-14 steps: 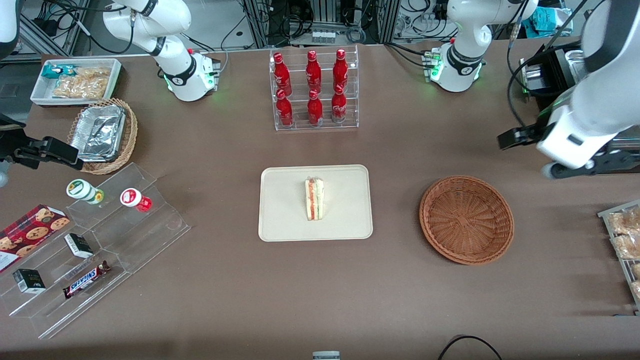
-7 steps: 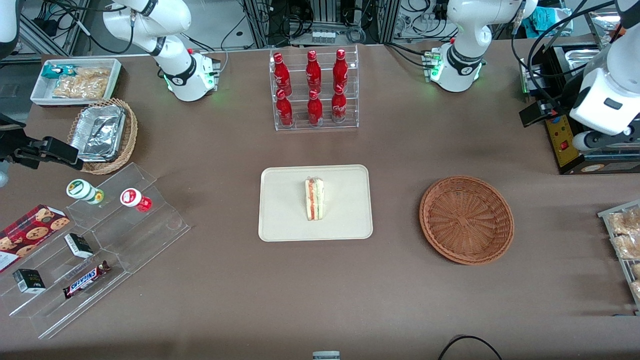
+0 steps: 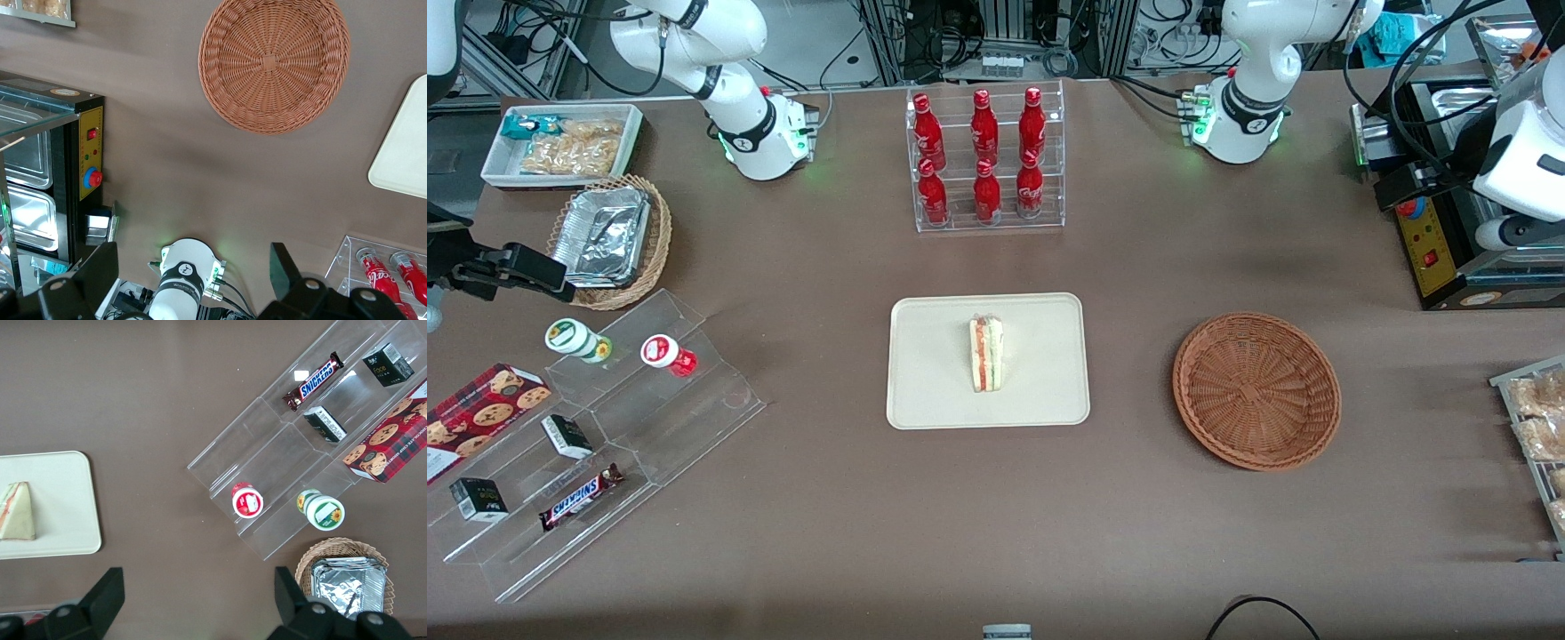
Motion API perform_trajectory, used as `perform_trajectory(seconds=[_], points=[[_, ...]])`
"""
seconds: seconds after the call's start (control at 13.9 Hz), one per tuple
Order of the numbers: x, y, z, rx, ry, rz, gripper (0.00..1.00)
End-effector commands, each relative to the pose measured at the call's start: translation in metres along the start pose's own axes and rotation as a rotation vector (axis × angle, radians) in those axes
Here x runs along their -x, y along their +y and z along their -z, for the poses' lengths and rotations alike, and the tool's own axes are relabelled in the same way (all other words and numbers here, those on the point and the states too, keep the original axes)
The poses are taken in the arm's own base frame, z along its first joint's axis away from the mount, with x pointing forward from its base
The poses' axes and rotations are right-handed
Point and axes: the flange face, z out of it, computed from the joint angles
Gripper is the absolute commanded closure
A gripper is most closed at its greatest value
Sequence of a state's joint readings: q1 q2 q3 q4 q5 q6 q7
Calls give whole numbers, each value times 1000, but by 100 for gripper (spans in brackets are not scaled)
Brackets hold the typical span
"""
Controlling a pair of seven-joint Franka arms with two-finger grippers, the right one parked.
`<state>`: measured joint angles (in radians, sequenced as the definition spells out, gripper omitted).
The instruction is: Place sandwich from basket to tray
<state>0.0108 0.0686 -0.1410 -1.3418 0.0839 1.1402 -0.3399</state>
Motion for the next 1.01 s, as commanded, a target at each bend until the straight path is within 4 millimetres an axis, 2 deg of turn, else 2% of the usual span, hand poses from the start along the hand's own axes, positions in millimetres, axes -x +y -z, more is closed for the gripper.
perform_trajectory(seconds=[0.0, 0.29, 0.94], points=[[12, -4, 2, -7, 0, -12, 0], [30, -8, 3, -12, 13, -10, 0], [27, -5, 3, -1, 11, -16, 0]])
